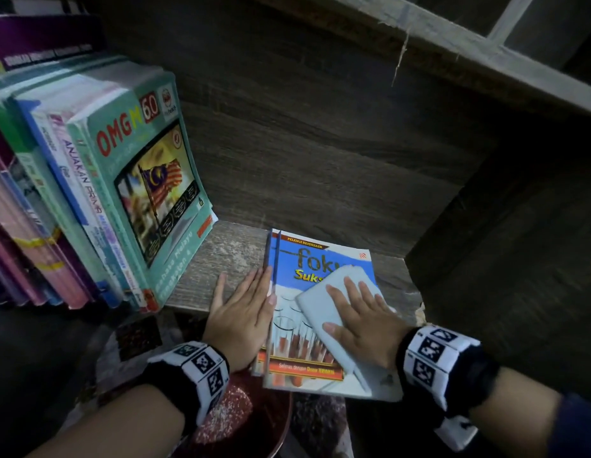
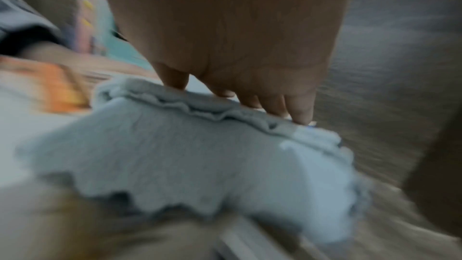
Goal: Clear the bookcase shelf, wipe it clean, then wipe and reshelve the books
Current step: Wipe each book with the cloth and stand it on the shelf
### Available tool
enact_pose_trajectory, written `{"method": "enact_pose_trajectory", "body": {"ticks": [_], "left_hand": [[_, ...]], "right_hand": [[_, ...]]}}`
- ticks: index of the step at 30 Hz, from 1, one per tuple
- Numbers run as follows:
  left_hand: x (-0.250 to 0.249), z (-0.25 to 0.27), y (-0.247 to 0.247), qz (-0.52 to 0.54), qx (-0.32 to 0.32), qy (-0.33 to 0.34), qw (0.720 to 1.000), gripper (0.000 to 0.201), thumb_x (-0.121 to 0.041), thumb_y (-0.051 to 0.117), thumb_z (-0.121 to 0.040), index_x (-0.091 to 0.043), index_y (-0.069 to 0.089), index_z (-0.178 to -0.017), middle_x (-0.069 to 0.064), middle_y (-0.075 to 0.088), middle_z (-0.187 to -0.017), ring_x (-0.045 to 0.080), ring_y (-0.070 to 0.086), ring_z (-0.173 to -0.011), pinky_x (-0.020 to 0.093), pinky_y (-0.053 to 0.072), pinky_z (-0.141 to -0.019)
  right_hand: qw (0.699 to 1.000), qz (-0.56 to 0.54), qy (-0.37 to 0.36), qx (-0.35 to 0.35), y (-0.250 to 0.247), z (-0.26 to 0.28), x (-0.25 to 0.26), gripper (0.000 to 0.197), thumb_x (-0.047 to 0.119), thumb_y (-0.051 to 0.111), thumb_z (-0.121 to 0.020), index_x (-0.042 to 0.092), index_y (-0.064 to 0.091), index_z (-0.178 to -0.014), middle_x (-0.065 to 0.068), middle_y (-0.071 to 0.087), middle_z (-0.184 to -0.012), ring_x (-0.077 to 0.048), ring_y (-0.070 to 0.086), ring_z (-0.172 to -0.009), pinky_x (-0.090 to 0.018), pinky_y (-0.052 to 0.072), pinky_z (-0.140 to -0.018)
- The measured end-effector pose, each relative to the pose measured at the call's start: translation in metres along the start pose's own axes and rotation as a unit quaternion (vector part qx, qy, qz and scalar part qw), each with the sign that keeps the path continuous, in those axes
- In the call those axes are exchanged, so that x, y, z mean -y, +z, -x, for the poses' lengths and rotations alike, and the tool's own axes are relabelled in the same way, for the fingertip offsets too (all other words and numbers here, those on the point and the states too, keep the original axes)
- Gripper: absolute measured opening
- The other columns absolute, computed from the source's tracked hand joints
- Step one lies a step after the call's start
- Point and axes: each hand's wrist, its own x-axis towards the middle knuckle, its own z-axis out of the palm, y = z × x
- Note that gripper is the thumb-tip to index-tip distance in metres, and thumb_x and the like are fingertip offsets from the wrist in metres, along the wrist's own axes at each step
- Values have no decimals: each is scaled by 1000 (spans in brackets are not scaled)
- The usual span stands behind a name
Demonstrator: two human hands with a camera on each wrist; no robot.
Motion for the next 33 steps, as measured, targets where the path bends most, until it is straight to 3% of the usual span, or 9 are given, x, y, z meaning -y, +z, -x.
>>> {"method": "enact_pose_trajectory", "body": {"ticks": [3, 9, 18, 21, 23, 25, 28, 31, 33], "left_hand": [[-1, 2, -1, 7, -8, 7, 1000, 82, -58, -43, -71, -37, -20, -147, -23, -9, -155, -3, -14, -144, 46, -19, -116], [2, 1, 4, 35, -32, 15, 999, 59, -49, -6, -100, -31, 13, -153, -14, 26, -154, 6, 16, -145, 47, -4, -117], [0, 1, 4, 16, -19, -13, 1000, 75, -56, -37, -78, -40, -14, -147, -20, 2, -158, -6, -8, -144, 45, -15, -117], [-3, 0, 1, 12, -4, -21, 1000, 74, -56, -39, -74, -41, -21, -145, -21, -3, -158, -6, -12, -143, 46, -16, -117], [-4, -1, 0, 12, 2, -27, 1000, 69, -55, -32, -78, -42, -22, -144, -21, -3, -158, -7, -12, -143, 46, -15, -117], [-3, -2, 1, 7, 10, -27, 1000, 70, -56, -34, -76, -43, -23, -144, -22, -5, -158, -8, -13, -142, 47, -15, -117], [-2, -2, 1, 4, 17, -25, 1000, 77, -56, -42, -70, -44, -25, -144, -22, -7, -157, -7, -14, -142, 47, -16, -116], [-2, -2, 0, 8, 23, -23, 999, 72, -56, -37, -73, -43, -26, -143, -22, -12, -155, -6, -15, -142, 47, -17, -116], [-2, -2, -1, 11, 27, -22, 999, 67, -54, -31, -77, -43, -27, -143, -22, -15, -154, -6, -18, -142, 47, -18, -116]], "right_hand": [[998, 6, 56, 2, -9, -25, -20, 68, 60, 12, -97, 31, -15, -151, -5, -21, -159, -28, -14, -147, -42, -2, -119], [995, -4, 94, -36, -35, -94, -29, 65, 55, 18, -100, 28, -8, -153, -7, -11, -161, -33, -7, -148, -43, 3, -118], [999, 52, -3, -7, -26, -59, -8, 66, 57, 12, -98, 28, -17, -151, -10, -20, -159, -34, -13, -147, -46, -1, -118], [997, 61, -52, -6, -8, -17, 6, 77, 72, -8, -83, 32, -25, -146, -8, -23, -157, -33, -15, -146, -46, -2, -119], [994, 69, -77, -39, 9, 9, 16, 81, 73, -17, -80, 29, -19, -148, -11, -5, -159, -39, 6, -146, -51, 16, -118], [991, 81, -74, -74, 25, 26, 20, 70, 62, 2, -97, 22, 8, -153, -17, 31, -152, -40, 39, -134, -53, 45, -100], [990, 91, -78, -76, 38, 43, 14, 64, 57, 14, -100, 18, 24, -151, -18, 45, -145, -37, 48, -129, -49, 49, -94], [992, 99, -59, -55, 33, 48, -6, 74, 65, 4, -96, 17, 4, -153, -19, 30, -151, -37, 41, -134, -44, 39, -103], [994, 96, -53, -9, 23, 36, -25, 98, 81, -24, -70, 21, -24, -147, -14, -8, -157, -36, 5, -147, -40, 12, -118]]}}
